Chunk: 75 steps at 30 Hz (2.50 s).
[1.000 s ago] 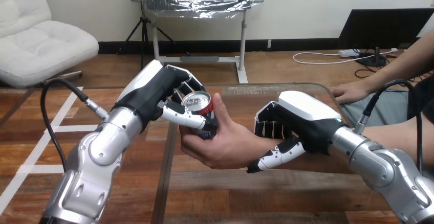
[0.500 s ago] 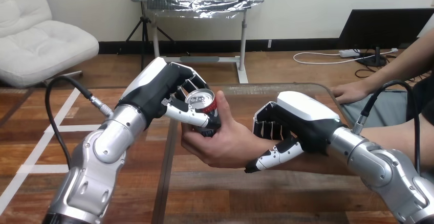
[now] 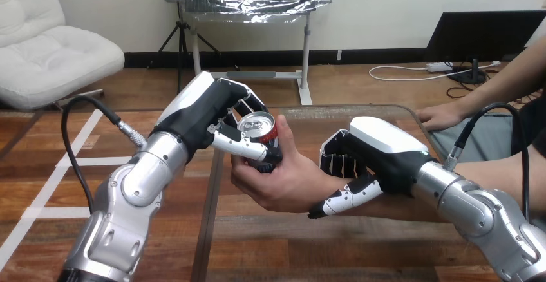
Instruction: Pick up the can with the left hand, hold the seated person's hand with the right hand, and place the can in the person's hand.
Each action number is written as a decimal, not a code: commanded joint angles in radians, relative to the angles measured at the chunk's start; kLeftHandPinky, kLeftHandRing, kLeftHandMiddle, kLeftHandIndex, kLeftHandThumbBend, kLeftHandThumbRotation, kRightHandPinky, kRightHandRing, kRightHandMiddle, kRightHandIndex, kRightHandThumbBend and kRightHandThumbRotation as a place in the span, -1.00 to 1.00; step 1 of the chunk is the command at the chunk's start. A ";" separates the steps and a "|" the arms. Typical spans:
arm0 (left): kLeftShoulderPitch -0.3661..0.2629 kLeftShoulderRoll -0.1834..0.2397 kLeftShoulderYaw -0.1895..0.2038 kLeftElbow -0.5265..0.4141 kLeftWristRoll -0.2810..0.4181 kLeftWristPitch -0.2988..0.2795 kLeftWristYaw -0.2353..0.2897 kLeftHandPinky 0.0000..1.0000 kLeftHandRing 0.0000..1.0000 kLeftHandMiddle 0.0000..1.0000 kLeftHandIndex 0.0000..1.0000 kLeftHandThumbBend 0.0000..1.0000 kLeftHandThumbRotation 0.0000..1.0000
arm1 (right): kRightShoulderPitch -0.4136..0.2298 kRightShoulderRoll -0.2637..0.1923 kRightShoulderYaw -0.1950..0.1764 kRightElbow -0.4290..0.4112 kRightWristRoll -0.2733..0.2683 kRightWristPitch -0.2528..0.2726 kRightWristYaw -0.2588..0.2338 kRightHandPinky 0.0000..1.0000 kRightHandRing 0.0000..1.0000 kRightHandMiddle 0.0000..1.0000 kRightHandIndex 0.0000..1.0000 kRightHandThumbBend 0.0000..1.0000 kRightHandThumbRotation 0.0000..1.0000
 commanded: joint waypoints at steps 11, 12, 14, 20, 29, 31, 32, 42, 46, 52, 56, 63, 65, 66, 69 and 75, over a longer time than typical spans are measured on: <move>-0.062 -0.043 -0.032 0.010 -0.004 -0.026 -0.008 -0.68 -0.51 -0.33 -0.11 0.45 -1.00 | 0.022 0.018 0.008 -0.013 0.027 -0.022 0.005 -0.44 -0.33 -0.23 -0.18 0.72 -0.21; -0.061 -0.043 -0.031 0.007 -0.004 -0.020 -0.009 -0.64 -0.46 -0.29 -0.10 0.45 -1.00 | 0.023 0.017 0.007 -0.013 0.030 -0.022 0.008 -0.44 -0.33 -0.23 -0.17 0.73 -0.21; -0.058 -0.043 -0.029 0.001 -0.004 -0.012 -0.011 -0.57 -0.38 -0.22 -0.08 0.44 -1.00 | 0.024 0.014 0.005 -0.019 0.035 -0.015 0.019 -0.43 -0.32 -0.22 -0.16 0.73 -0.20; -0.047 -0.040 -0.025 -0.010 -0.003 -0.001 -0.011 -0.32 -0.11 0.00 0.05 0.40 -1.00 | 0.033 0.001 0.001 -0.049 0.042 0.014 0.054 -0.40 -0.28 -0.17 -0.06 0.78 -0.09; -0.019 -0.038 -0.007 -0.033 -0.017 -0.003 -0.009 -0.06 0.14 0.21 0.29 0.27 -0.64 | 0.047 -0.023 -0.004 -0.086 0.052 0.024 0.087 -0.33 -0.16 -0.02 0.14 0.92 0.23; -0.014 -0.038 -0.003 -0.036 -0.023 -0.002 -0.009 -0.03 0.17 0.25 0.33 0.24 -0.50 | 0.050 -0.028 -0.006 -0.092 0.053 0.025 0.093 -0.32 -0.12 0.03 0.18 0.95 0.31; -0.010 -0.037 0.000 -0.040 -0.027 0.000 -0.010 -0.02 0.18 0.26 0.34 0.24 -0.45 | 0.053 -0.032 -0.008 -0.098 0.053 0.027 0.097 -0.31 -0.11 0.04 0.19 0.96 0.34; 0.016 -0.022 0.018 -0.066 -0.060 0.001 -0.022 0.17 0.35 0.42 0.48 0.23 0.10 | 0.069 -0.054 -0.019 -0.131 0.051 0.034 0.109 -0.15 0.08 0.22 0.33 1.00 0.70; 0.021 -0.007 0.016 -0.070 -0.051 -0.006 -0.023 0.25 0.43 0.49 0.52 0.31 0.24 | 0.076 -0.058 -0.025 -0.137 0.062 0.031 0.108 -0.08 0.15 0.27 0.37 1.00 0.83; 0.032 0.008 0.017 -0.082 -0.035 -0.007 -0.022 0.36 0.52 0.57 0.57 0.46 0.38 | 0.085 -0.065 -0.033 -0.147 0.082 0.031 0.119 0.02 0.25 0.35 0.47 1.00 0.94; 0.038 0.015 0.020 -0.088 -0.033 -0.009 -0.024 0.41 0.57 0.61 0.59 0.53 0.43 | 0.091 -0.068 -0.038 -0.157 0.093 0.038 0.125 0.07 0.29 0.38 0.53 1.00 0.98; 0.051 0.016 0.030 -0.100 -0.049 -0.008 -0.030 0.48 0.63 0.65 0.64 0.60 0.51 | 0.105 -0.070 -0.043 -0.175 0.094 0.051 0.120 0.13 0.38 0.46 0.65 1.00 1.00; 0.054 0.015 0.035 -0.101 -0.061 -0.010 -0.035 0.49 0.63 0.65 0.65 0.61 0.52 | 0.109 -0.067 -0.046 -0.179 0.092 0.053 0.113 0.14 0.40 0.47 0.67 1.00 1.00; 0.055 0.014 0.038 -0.101 -0.067 -0.012 -0.038 0.49 0.64 0.66 0.65 0.60 0.53 | 0.111 -0.065 -0.047 -0.180 0.092 0.053 0.108 0.14 0.40 0.48 0.68 1.00 1.00; 0.061 0.011 0.047 -0.102 -0.084 -0.019 -0.040 0.50 0.65 0.68 0.66 0.58 0.55 | 0.119 -0.060 -0.051 -0.187 0.090 0.057 0.096 0.14 0.41 0.49 0.71 1.00 1.00; 0.071 0.015 0.051 -0.106 -0.095 -0.023 -0.040 0.51 0.68 0.70 0.68 0.57 0.61 | 0.131 -0.053 -0.054 -0.196 0.088 0.062 0.078 0.13 0.45 0.56 0.75 1.00 1.00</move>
